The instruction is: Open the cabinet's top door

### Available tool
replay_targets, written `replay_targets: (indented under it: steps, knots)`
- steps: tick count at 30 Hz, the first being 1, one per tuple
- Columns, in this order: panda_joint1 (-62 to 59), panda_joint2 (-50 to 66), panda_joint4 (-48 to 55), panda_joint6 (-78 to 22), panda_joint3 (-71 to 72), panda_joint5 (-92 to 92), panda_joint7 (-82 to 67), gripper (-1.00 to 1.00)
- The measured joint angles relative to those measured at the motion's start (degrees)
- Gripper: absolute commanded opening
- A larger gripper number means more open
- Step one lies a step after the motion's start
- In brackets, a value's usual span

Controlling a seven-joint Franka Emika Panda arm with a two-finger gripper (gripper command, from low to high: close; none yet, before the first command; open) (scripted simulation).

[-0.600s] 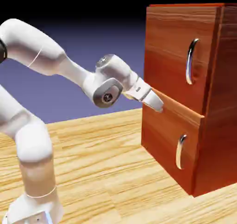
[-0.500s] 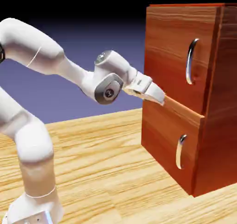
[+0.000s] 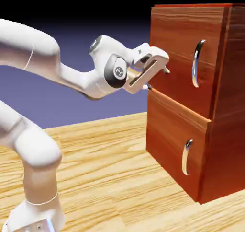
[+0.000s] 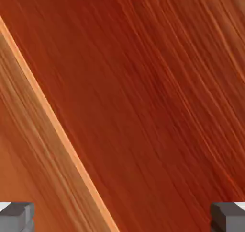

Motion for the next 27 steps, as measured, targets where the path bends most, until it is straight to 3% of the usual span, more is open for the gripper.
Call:
replay_targets:
  steps: [27]
  knots:
    - [22.95,-10.0,12.47,-3.01,-24.96,-67.29,-32.65,0.0]
